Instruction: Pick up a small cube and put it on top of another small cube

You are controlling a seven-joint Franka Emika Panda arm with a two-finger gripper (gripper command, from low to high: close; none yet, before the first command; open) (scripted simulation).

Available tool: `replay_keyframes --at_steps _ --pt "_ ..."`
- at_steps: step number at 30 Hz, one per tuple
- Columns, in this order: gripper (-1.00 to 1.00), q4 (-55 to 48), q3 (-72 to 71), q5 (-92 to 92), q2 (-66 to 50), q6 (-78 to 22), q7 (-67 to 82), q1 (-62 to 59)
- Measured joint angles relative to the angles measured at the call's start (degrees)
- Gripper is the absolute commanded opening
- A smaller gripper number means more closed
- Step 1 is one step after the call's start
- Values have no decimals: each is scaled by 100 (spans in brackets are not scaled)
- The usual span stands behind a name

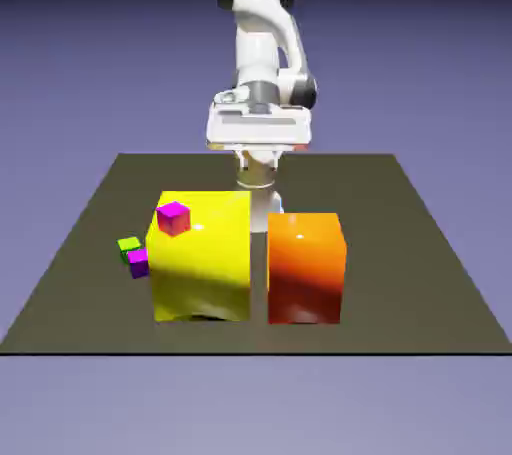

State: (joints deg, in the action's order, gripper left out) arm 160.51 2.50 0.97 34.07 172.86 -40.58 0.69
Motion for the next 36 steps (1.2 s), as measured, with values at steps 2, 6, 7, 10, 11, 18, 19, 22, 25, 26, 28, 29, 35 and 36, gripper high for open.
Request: replay_keyframes --at_steps 2,6,7,10,11,18,19,22,25,26,28,29,35,36 --pt "0 -81 415 160 233 -190 311 0" --pt "0 -244 1246 481 700 -569 932 1" --pt "0 -285 1454 562 817 -664 1088 2" --pt "0 -407 2076 802 1167 -949 1554 2" --pt "0 -448 2284 883 1284 -1044 1709 2" --pt "0 -733 3738 1444 2101 -1708 2797 4" --pt "0 -774 3945 1525 2218 -1803 2952 4" --pt "0 -896 4568 1765 2568 -2088 3418 5" --pt "0 -1018 5191 2006 2918 -2372 3884 6" --pt "0 -1059 5399 2086 3035 -2467 4039 6" --pt "0 -1141 5814 2247 3269 -2657 4350 6" --pt "0 -1181 6022 2327 3385 -2752 4506 6" --pt "0 -1426 7268 2808 4086 -3321 5438 8" --pt "0 -1467 7475 2889 4203 -3416 5593 8"
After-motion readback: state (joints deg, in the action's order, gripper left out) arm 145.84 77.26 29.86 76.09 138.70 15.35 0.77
